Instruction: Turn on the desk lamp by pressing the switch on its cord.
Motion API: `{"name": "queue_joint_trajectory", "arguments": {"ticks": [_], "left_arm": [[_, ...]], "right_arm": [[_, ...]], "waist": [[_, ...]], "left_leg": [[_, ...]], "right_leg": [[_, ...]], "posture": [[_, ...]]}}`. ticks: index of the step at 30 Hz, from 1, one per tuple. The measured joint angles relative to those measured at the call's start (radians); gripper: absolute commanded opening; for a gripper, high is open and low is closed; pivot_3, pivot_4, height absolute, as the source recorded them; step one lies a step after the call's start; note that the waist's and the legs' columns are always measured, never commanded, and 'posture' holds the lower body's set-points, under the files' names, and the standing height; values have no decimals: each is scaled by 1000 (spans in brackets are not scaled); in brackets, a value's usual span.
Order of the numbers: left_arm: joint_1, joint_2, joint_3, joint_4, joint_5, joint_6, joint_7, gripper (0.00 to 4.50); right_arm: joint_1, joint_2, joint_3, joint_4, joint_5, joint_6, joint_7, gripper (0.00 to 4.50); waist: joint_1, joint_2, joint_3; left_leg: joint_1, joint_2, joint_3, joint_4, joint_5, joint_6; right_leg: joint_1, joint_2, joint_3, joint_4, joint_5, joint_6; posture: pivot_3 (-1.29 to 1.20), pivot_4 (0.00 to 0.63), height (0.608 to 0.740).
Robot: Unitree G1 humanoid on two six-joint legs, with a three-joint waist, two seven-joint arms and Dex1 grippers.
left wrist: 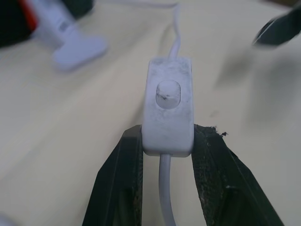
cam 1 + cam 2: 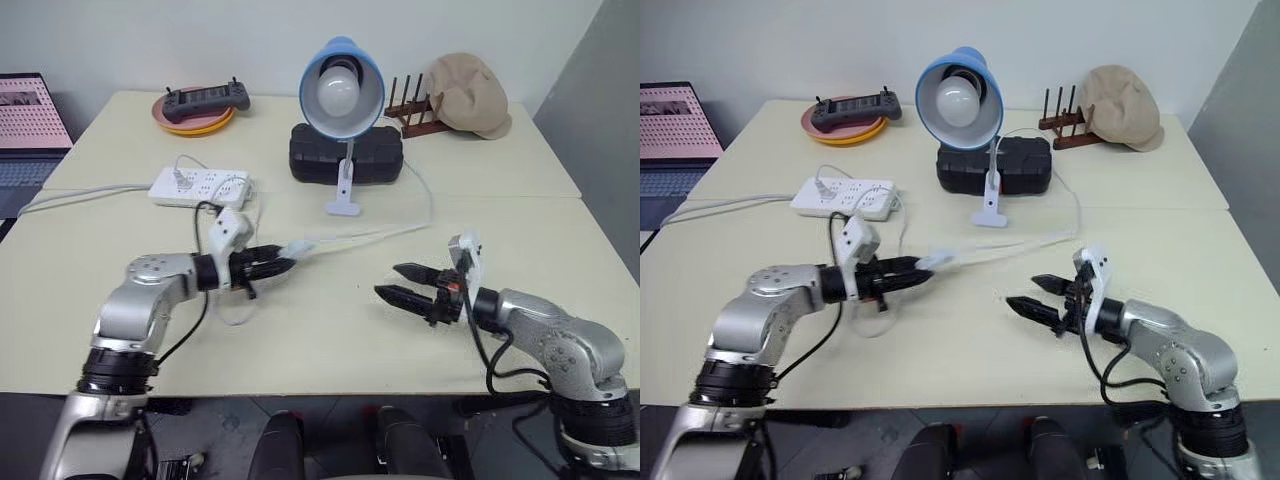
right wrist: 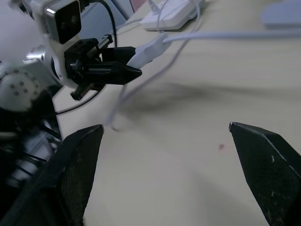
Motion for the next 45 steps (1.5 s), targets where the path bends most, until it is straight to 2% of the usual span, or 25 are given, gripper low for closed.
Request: {"name": "queue_joint_trajectory", "arguments": {"ticks": [4,8,15,23,28,35,38,40,45], "left_arm": [[59,-88,-46,-71,25,-25,95,1109],[73,-142,-98,-97,60,-40,165,1109],[79,-157,-143,-95,106,-92,188,1109],[79,-156,-149,-92,109,-98,192,1109],[79,-156,-149,-93,109,-98,192,1109],[79,-156,-148,-92,107,-102,192,1109],[78,-156,-143,-92,101,-110,192,1109],[78,-157,-143,-92,100,-112,192,1109],[78,-156,-143,-92,100,-112,192,1109]], "right_arm": [[-17,98,-87,86,208,119,-258,4500],[-77,131,-93,132,290,134,-400,4500],[-167,189,-60,182,346,111,-530,4500],[-203,197,-42,228,366,87,-571,4500],[-205,205,-25,241,373,69,-575,3507],[-208,195,-13,246,372,54,-575,1626],[-208,190,-13,247,374,47,-573,995],[-209,191,-9,247,376,46,-571,696],[-209,188,-2,247,375,39,-570,633]], "waist": [[-3,0,0],[-4,0,0],[-8,0,0],[-11,0,0],[-14,0,0],[-14,0,0],[-15,0,0],[-16,0,0],[-16,0,0]], "left_leg": [[2,0,0,0,0,0],[4,0,1,1,1,2],[5,0,0,0,1,2],[4,0,0,0,1,2],[4,0,0,0,1,3],[4,0,0,-1,1,3],[4,0,0,-2,1,3],[4,0,0,-2,1,3],[4,0,0,-2,1,3]], "right_leg": [[0,0,1,4,0,0],[0,1,2,7,-3,4],[-1,2,2,9,-4,2],[-1,2,1,8,-4,2],[-1,2,1,8,-4,2],[-1,2,1,7,-5,2],[-1,2,1,7,-5,2],[-2,2,1,7,-5,2],[-2,2,1,7,-5,2]], "posture": [[0,150,740],[0,150,740],[0,150,740],[0,150,740],[0,150,740],[0,150,740],[0,150,740],[0,150,740],[0,150,740]]}}
